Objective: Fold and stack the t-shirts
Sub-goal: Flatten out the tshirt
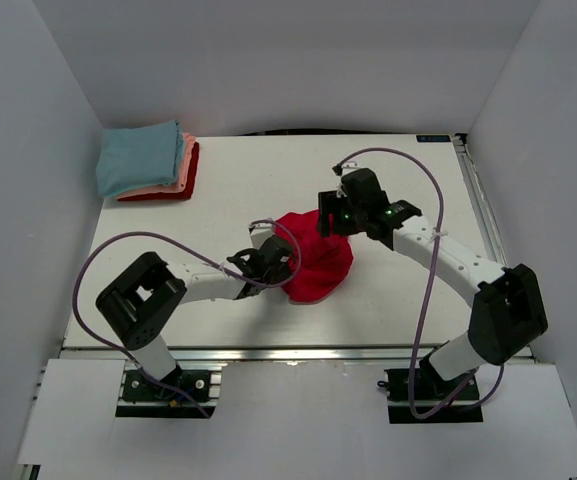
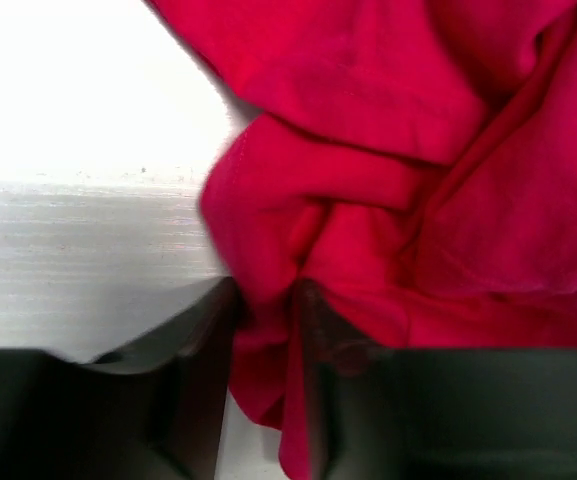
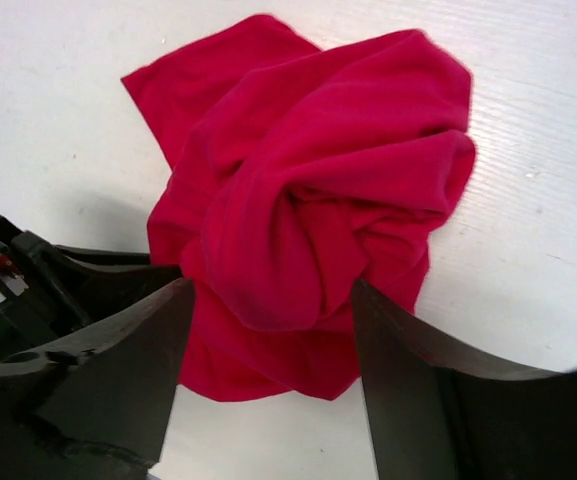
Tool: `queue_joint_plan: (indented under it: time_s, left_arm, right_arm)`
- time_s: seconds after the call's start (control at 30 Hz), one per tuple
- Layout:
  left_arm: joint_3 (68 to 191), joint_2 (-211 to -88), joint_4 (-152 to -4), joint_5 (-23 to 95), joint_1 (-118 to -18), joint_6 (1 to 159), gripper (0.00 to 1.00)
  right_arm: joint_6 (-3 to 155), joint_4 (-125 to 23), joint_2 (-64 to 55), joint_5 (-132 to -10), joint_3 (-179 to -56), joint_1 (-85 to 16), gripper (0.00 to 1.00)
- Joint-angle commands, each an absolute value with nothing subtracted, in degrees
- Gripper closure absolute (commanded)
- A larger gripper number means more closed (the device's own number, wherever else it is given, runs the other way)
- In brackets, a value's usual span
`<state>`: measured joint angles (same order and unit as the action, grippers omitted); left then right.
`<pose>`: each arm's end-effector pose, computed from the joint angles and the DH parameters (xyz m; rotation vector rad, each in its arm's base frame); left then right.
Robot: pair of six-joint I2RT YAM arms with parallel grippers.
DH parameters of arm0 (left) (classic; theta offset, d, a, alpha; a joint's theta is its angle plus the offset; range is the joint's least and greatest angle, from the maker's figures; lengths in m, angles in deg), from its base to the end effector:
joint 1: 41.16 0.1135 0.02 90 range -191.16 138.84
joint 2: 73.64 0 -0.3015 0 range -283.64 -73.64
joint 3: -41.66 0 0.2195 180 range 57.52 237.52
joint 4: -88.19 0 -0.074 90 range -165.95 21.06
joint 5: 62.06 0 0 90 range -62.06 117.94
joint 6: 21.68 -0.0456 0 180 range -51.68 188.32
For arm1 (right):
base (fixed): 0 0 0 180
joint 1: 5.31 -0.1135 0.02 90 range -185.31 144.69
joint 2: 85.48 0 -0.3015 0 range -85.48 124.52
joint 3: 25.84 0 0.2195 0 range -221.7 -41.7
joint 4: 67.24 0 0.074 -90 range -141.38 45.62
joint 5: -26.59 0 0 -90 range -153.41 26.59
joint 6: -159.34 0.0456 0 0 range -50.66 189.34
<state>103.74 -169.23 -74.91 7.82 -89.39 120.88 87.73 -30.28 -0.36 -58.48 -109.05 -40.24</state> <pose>0.2161 -0.2184 0.2024 -0.2451 2.4048 -0.3961 0.2537 0.1724 0.3316 -0.2811 2.2602 0.4012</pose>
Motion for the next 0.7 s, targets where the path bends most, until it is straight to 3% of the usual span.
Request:
queue_joint_plan:
  time_s: [0.0,0.1,0.13,0.17,0.2,0.23,0.5,0.67]
  left_arm:
    - [103.1,-168.6,-74.1,6.1,-89.8,121.8,0.62]
    - [103.4,-168.7,-72.1,4.7,-89.8,121.8,0.84]
    - [104.0,-168.8,-71.2,4.2,-89.8,121.8,1.0]
    - [104.5,-168.8,-70.3,3.0,-89.8,121.7,1.0]
    - [104.8,-168.7,-69.4,2.2,-89.8,121.5,1.0]
    - [105.3,-168.4,-67.9,1.8,-89.8,121.3,1.0]
    - [104.7,-162.0,-62.7,-6.0,-89.8,119.6,1.0]
    - [112.4,-157.2,-51.6,-17.0,-89.7,113.2,1.0]
  right_arm:
    - [87.1,-33.7,2.3,-62.9,-107.7,-40.2,0.28]
    - [87.4,-35.9,6.0,-65.0,-107.3,-40.3,0.22]
    - [87.2,-36.5,7.1,-65.3,-107.5,-40.3,0.23]
    - [87.2,-36.6,9.5,-66.0,-108.0,-40.3,0.28]
    - [87.2,-36.4,10.5,-66.0,-108.4,-40.2,0.8]
    - [87.4,-36.3,11.1,-66.0,-109.1,-40.4,1.0]
    - [88.2,-35.2,9.2,-63.9,-109.6,-40.4,1.0]
    - [87.5,-30.8,5.1,-61.1,-116.0,-40.3,1.0]
